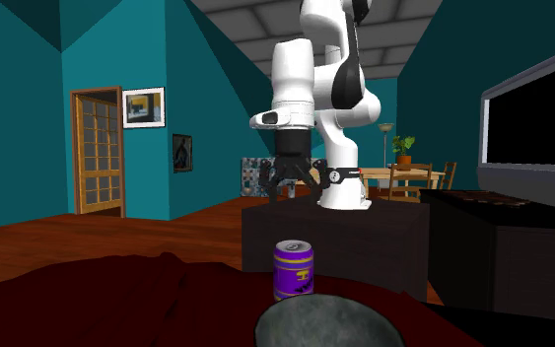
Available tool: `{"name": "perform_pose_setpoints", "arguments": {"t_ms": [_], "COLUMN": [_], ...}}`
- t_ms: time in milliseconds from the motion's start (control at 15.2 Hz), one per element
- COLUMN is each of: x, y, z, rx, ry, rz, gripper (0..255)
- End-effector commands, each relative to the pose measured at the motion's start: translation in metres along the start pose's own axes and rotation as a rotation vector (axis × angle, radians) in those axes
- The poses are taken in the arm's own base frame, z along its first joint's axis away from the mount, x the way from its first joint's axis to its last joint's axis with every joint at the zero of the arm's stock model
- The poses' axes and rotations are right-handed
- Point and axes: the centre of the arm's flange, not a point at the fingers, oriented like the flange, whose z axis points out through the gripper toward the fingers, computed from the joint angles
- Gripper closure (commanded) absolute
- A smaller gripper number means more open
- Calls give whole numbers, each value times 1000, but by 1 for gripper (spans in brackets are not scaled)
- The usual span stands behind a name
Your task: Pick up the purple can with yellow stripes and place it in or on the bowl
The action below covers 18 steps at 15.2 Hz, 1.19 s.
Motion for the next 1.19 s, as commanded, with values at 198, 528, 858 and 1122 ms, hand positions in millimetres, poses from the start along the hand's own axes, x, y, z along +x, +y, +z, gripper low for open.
{"name": "perform_pose_setpoints", "arguments": {"t_ms": [198,528,858,1122], "x": [26,27,27,27], "y": [-4,-4,-4,-4], "z": [62,85,104,104], "rx": [3,3,3,3], "ry": [17,18,18,18], "rz": [-1,-1,-1,-1], "gripper": [0,0,0,0]}}
